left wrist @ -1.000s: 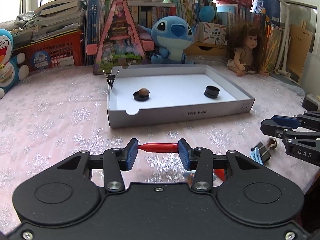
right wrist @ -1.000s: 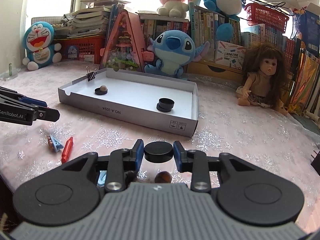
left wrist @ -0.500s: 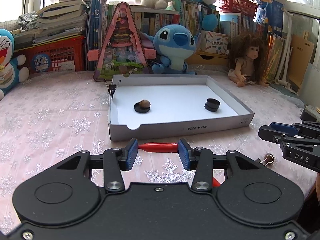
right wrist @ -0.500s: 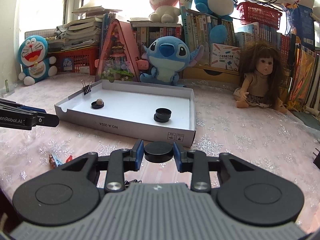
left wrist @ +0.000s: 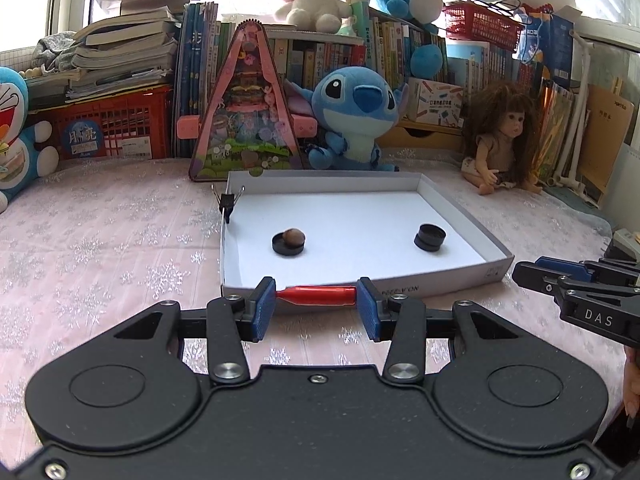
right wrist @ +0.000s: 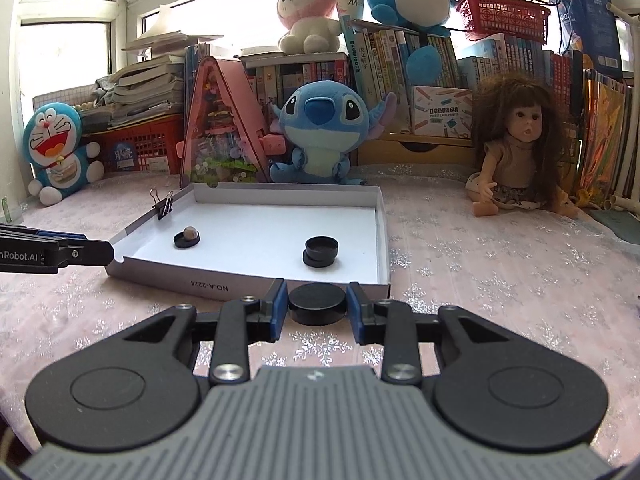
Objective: Organize rigid objects
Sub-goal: 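Carry the red stick over the tray while the right gripper sets the black cap inside, then open the left gripper to drop the red stick beside the nut while the right gripper opens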
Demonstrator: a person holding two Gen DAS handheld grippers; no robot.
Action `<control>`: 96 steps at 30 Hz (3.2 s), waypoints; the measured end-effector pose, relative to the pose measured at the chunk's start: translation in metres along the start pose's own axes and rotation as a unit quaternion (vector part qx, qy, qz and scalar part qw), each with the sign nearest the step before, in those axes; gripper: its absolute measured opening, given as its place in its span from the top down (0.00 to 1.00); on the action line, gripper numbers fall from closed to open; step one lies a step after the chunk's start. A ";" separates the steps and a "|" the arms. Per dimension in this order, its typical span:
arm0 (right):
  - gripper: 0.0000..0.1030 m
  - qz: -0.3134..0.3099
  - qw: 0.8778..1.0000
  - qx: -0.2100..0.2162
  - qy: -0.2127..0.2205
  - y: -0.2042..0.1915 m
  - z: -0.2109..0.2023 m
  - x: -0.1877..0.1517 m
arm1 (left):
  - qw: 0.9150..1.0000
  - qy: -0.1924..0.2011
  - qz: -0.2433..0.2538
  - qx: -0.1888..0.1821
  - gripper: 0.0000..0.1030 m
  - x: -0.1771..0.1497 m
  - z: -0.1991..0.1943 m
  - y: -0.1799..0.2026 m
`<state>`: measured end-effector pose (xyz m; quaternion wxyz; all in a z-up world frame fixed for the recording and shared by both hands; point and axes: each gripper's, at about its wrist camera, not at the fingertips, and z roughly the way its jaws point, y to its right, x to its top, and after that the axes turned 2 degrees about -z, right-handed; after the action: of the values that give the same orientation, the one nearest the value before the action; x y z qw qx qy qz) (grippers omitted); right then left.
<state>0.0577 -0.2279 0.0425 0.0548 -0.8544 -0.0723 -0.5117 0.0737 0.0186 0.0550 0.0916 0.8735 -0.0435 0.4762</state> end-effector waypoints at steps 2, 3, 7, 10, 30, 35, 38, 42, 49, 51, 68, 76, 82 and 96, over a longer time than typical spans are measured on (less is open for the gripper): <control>0.63 0.008 1.000 0.001 0.002 0.001 0.003 0.004 | 1.000 0.003 -0.005 0.000 0.60 0.006 0.003 -0.002; 0.63 0.014 1.000 0.002 0.003 0.003 0.005 0.006 | 1.000 0.004 -0.007 0.001 0.60 0.008 0.005 -0.002; 0.63 0.038 0.999 0.011 0.003 0.010 0.016 0.016 | 1.000 0.011 -0.016 -0.002 0.60 0.022 0.013 -0.004; 0.63 0.057 0.998 0.015 0.003 0.016 0.024 0.023 | 1.000 0.012 -0.020 -0.001 0.60 0.029 0.021 -0.005; 0.63 0.139 0.989 0.022 -0.039 0.042 0.091 0.048 | 0.998 -0.048 -0.037 0.009 0.60 0.061 0.118 -0.021; 0.63 0.135 0.989 0.028 -0.048 0.039 0.101 0.047 | 0.998 -0.052 -0.019 0.024 0.60 0.054 0.127 -0.017; 0.63 0.139 0.988 0.032 -0.061 0.040 0.108 0.048 | 0.998 -0.054 -0.019 0.024 0.60 0.053 0.131 -0.017; 0.63 0.144 0.987 0.035 -0.066 0.040 0.115 0.048 | 0.998 -0.057 -0.020 0.025 0.60 0.052 0.134 -0.017; 0.63 0.086 0.995 0.023 -0.048 0.021 0.117 0.049 | 0.998 -0.050 -0.004 0.033 0.59 0.048 0.136 -0.012; 0.63 0.071 0.996 0.023 -0.049 0.016 0.118 0.047 | 0.998 -0.051 -0.002 0.033 0.59 0.047 0.137 -0.012; 0.63 0.034 0.998 -0.004 -0.045 0.003 0.130 0.039 | 0.998 -0.056 0.001 0.034 0.59 0.040 0.143 -0.012; 0.60 0.051 0.997 -0.003 -0.054 0.008 0.133 0.039 | 0.998 -0.057 0.002 0.033 0.59 0.039 0.145 -0.012; 0.42 0.044 0.997 0.001 -0.062 0.006 0.135 0.039 | 0.998 -0.057 0.005 0.032 0.59 0.039 0.144 -0.010; 0.64 0.019 0.995 -0.011 -0.102 -0.004 0.145 0.039 | 0.998 -0.056 0.012 0.031 0.59 0.038 0.141 -0.007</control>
<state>0.2008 -0.1971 0.0089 0.0471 -0.9040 -0.0559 -0.4213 0.2120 -0.0027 0.0115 0.0562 0.9006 -0.0442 0.4287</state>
